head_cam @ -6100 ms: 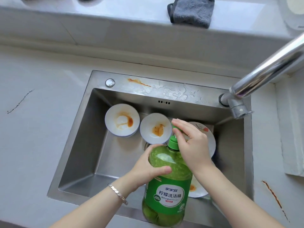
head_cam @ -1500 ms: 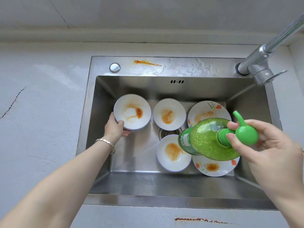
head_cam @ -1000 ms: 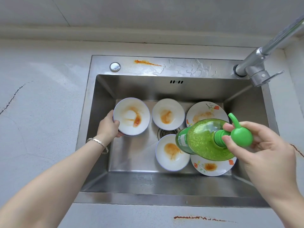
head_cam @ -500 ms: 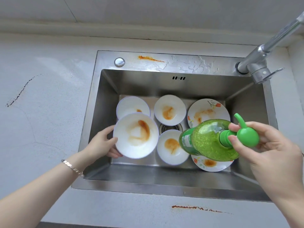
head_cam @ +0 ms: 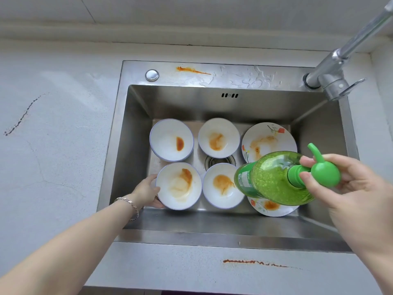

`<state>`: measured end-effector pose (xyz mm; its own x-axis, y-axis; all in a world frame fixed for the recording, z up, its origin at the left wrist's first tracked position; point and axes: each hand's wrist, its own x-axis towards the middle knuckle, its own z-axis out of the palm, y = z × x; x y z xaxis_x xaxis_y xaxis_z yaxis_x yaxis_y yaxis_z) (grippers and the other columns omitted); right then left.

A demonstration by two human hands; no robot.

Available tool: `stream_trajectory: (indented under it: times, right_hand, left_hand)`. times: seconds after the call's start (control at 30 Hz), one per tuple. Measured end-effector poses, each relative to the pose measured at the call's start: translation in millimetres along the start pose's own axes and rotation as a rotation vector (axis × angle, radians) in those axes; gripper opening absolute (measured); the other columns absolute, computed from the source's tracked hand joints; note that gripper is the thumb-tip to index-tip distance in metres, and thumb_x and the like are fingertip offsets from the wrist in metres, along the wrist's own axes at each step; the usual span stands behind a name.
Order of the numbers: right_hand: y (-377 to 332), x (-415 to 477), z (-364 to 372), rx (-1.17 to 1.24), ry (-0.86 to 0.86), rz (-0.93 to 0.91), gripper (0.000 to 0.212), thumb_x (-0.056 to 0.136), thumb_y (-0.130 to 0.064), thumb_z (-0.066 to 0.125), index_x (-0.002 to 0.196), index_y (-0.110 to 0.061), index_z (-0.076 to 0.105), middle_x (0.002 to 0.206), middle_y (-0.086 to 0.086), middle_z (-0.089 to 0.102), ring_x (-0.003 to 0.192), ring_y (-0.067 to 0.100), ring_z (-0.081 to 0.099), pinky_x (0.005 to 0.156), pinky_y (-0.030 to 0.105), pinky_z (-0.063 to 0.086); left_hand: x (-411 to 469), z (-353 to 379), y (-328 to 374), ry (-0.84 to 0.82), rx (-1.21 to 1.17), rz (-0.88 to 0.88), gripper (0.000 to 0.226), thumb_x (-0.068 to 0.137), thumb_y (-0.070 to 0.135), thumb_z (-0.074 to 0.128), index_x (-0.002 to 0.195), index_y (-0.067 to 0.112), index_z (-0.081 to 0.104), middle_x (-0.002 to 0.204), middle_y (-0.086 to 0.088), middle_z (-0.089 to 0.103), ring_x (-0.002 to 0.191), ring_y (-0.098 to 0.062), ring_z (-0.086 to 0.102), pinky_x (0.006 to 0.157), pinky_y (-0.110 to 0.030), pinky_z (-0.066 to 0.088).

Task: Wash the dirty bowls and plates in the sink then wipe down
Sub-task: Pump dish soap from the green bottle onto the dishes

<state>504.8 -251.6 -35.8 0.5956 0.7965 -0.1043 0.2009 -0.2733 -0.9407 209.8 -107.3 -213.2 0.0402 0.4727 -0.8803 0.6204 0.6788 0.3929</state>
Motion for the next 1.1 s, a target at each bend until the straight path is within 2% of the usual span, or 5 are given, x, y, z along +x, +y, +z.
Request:
stream_trajectory:
  times: [0.2,0.37,0.53,0.6,1.1]
  right_hand:
    - [4,-1,5,0.002,0.006,0.005,0.05,0.054,-0.072,0.07,0.089,-0.036,0.066,0.091,-0.016,0.072,0.086,0.007,0.068,0.081,0.02,0.053]
    - [4,-1,8,0.001,0.034,0.031,0.055,0.052,-0.073,0.07,0.089,-0.032,0.066,0.092,-0.015,0.072,0.088,0.008,0.068,0.084,0.027,0.054]
    - [2,3,11,-0.045,0.054,0.034,0.055,0.052,-0.074,0.069,0.088,-0.032,0.066,0.091,-0.015,0.072,0.086,0.01,0.068,0.083,0.029,0.054]
    - [3,4,12,-0.034,0.06,0.035,0.053,0.053,-0.074,0.069,0.088,-0.035,0.066,0.091,-0.016,0.072,0.086,0.009,0.068,0.082,0.027,0.054]
    - [1,9,-9,-0.065,0.1,0.084,0.068,0.049,-0.077,0.069,0.093,-0.024,0.065,0.093,-0.014,0.072,0.086,0.012,0.067,0.083,0.026,0.054]
  left_hand:
    - [13,5,-5,0.021,0.095,-0.027,0.045,0.098,0.008,0.037,0.142,0.018,0.035,0.104,-0.02,0.059,0.074,-0.034,0.065,0.062,-0.039,0.058]
    - [13,4,31,0.403,0.217,0.202,0.06,0.094,0.038,0.048,0.142,0.005,0.032,0.128,-0.015,0.056,0.12,-0.035,0.051,0.093,-0.036,0.041]
    - [34,3,66,0.328,-0.096,0.157,0.042,0.097,0.015,0.042,0.138,0.009,0.034,0.108,-0.016,0.059,0.055,-0.021,0.063,0.051,-0.028,0.056]
    - [39,5,71,0.37,-0.139,0.156,0.035,0.095,0.005,0.038,0.13,0.007,0.041,0.112,-0.015,0.056,0.056,-0.025,0.059,0.039,-0.024,0.05]
    - [-26,30,46,0.089,-0.208,0.314,0.038,0.096,0.004,0.042,0.131,0.017,0.041,0.053,-0.011,0.062,0.041,-0.015,0.062,0.045,-0.023,0.054]
